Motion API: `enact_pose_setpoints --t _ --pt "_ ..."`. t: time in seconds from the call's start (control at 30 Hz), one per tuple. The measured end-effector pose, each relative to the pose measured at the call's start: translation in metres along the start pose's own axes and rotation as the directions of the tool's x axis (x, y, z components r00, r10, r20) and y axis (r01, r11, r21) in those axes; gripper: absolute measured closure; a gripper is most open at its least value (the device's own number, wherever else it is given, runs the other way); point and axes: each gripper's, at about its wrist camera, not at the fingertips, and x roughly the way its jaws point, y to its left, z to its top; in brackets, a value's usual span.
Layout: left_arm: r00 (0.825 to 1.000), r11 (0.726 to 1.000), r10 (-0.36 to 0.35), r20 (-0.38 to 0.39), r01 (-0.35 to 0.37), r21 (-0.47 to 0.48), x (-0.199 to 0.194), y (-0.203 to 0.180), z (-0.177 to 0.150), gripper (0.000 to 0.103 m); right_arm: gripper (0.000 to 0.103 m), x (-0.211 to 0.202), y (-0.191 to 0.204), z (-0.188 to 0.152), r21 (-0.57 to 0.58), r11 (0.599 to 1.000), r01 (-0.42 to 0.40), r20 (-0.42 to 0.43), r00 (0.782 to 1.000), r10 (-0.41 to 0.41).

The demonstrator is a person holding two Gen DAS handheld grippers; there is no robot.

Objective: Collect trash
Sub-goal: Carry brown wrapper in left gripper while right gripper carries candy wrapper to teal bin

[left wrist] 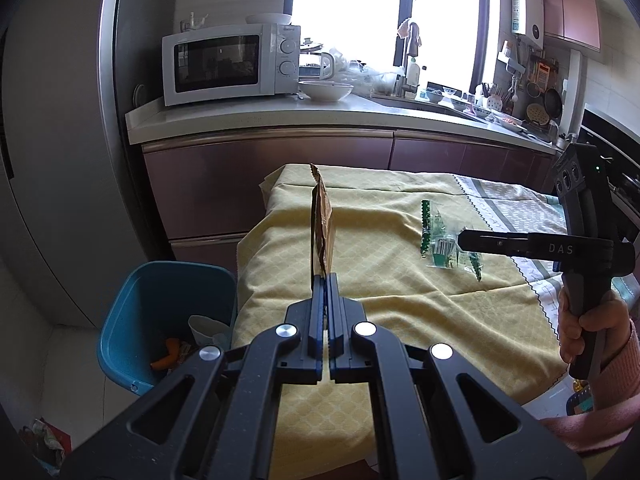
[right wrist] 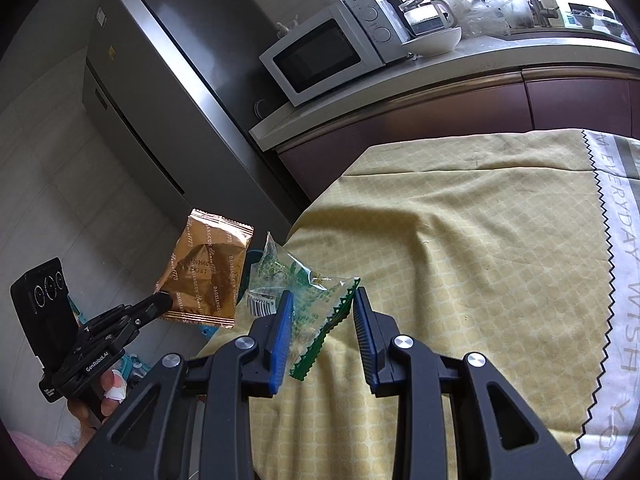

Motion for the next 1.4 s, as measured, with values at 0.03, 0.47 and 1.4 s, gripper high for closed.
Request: enact_pose_setpoints --t 0.03,0.47,1.4 --pt "1.0 1.0 0.004 0.0 -0.004 -0.002 -0.001 0.002 0.0 0.101 0.074 0.002 0.001 0.0 -0.001 1.0 -0.004 -0.003 1.0 0.004" --pt "0.998 0.997 0.065 0.018 -0.064 -0.042 -0.014 0.029 -0.002 0.101 0.074 0.019 0.017 0.004 -0.031 0.999 -0.033 -0.031 0.999 0.033" --pt "0.984 0.977 0.18 0.0 -0.178 -0.121 -0.028 0.081 -0.016 0.101 0.074 0.06 0.054 0.015 -0.106 0.989 -0.102 -0.098 0.991 0.091"
